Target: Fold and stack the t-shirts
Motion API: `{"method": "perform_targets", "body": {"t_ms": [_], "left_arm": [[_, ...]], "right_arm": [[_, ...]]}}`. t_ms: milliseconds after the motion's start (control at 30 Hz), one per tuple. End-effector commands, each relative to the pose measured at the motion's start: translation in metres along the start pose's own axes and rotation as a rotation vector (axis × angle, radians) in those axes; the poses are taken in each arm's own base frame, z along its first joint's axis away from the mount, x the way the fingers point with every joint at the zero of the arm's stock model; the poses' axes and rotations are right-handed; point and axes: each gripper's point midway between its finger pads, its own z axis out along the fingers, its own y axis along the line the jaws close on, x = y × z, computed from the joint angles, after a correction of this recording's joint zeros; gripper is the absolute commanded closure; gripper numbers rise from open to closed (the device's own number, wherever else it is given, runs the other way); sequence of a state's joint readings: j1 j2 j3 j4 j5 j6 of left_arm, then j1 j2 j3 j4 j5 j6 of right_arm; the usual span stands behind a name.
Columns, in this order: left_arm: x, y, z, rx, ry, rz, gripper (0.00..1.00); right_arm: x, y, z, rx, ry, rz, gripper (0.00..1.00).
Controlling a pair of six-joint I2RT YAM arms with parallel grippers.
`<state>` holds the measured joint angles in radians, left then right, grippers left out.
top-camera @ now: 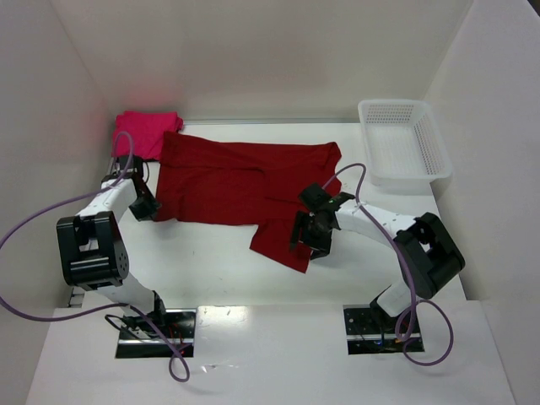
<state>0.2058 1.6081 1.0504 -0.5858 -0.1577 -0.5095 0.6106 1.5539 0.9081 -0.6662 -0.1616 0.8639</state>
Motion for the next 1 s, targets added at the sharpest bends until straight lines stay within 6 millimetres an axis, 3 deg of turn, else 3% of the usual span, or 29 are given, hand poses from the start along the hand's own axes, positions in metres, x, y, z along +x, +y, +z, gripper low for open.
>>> {"method": "perform_targets", "body": {"t_ms": [0, 267, 333, 433, 767, 867, 967], "left_arm": [[-0.008, 0.016, -0.009, -0.042, -0.024, 0.012, 1.00], [-0.012, 0.037, -0.003, -0.118, -0.027, -0.006, 1.00], [-0.013, 0.040, 0.001, -0.122, -0.026, -0.006, 1.00], [-0.024, 0.036, 0.003, -0.114, -0.047, 0.000, 1.00], [-0.027, 0.034, 0.010, -0.115, -0.045, 0.009, 1.00], [-0.027, 0.034, 0.010, -0.115, -0.045, 0.009, 1.00], [-0.027, 0.034, 0.010, -0.115, -0.045, 0.009, 1.00]], "right_arm": [[0.008, 0.002, -0.002, -0.003, 0.006, -0.007, 0.26], [0.012, 0.000, 0.000, 0.005, 0.015, -0.014, 0.26], [0.011, -0.001, 0.000, 0.011, 0.008, -0.014, 0.22], [0.014, -0.006, 0.001, 0.025, 0.019, -0.012, 0.19], [0.016, -0.017, 0.008, 0.071, 0.027, -0.015, 0.18], [0.017, -0.018, 0.010, 0.070, 0.026, -0.006, 0.25], [0.018, -0.021, 0.014, 0.085, 0.037, -0.003, 0.38]]}}
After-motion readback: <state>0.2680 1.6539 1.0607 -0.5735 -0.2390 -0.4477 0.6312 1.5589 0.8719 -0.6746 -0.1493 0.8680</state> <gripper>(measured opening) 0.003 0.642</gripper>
